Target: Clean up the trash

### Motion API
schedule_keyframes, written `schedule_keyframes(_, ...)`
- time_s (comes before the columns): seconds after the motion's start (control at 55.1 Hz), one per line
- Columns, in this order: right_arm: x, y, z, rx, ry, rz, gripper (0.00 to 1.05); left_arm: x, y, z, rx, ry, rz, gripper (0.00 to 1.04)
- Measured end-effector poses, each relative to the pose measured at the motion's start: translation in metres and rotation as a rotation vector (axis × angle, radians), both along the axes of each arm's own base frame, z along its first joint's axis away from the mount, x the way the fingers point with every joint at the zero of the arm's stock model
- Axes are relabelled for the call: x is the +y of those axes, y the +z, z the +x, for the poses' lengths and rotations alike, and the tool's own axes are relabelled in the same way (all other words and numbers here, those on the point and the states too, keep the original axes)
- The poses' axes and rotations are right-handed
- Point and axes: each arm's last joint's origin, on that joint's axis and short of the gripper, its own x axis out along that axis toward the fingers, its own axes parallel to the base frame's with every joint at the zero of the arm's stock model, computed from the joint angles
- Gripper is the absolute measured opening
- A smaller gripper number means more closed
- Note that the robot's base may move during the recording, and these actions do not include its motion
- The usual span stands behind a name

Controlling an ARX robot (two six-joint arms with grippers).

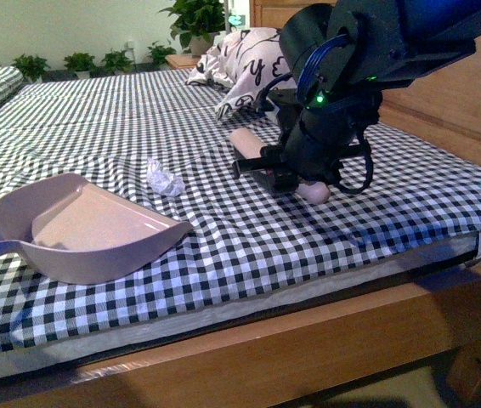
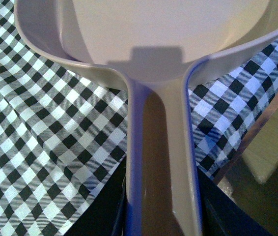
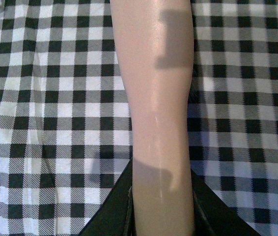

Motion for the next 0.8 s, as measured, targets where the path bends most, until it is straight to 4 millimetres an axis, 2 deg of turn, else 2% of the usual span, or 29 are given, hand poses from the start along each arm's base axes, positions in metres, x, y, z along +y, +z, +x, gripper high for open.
schedule_keyframes(0.218, 0.024, -0.009, -0.012, 0.065, 0.137, -0.013, 0.19, 0.000, 0.000, 0.000, 0.000, 0.000, 0.000, 0.27)
schedule_keyframes(0.472, 0.045, -0.009, -0.035, 0.179, 0.413, 0.049, 0.19, 0.000, 0.000, 0.000, 0.000, 0.000, 0.000, 0.27)
schedule_keyframes(0.563, 0.044, 0.001, -0.043, 0.211, 0.507, 0.100, 0.19, 0.000, 0.000, 0.000, 0.000, 0.000, 0.001, 0.27)
schedule_keyframes(0.654, 0.036, 0.022, -0.048, 0.217, 0.599, 0.149, 0.19, 0.000, 0.000, 0.000, 0.000, 0.000, 0.000, 0.27)
schedule_keyframes(0.799, 0.010, 0.064, -0.053, 0.156, 0.652, 0.156, 0.19, 0.000, 0.000, 0.000, 0.000, 0.000, 0.000, 0.27)
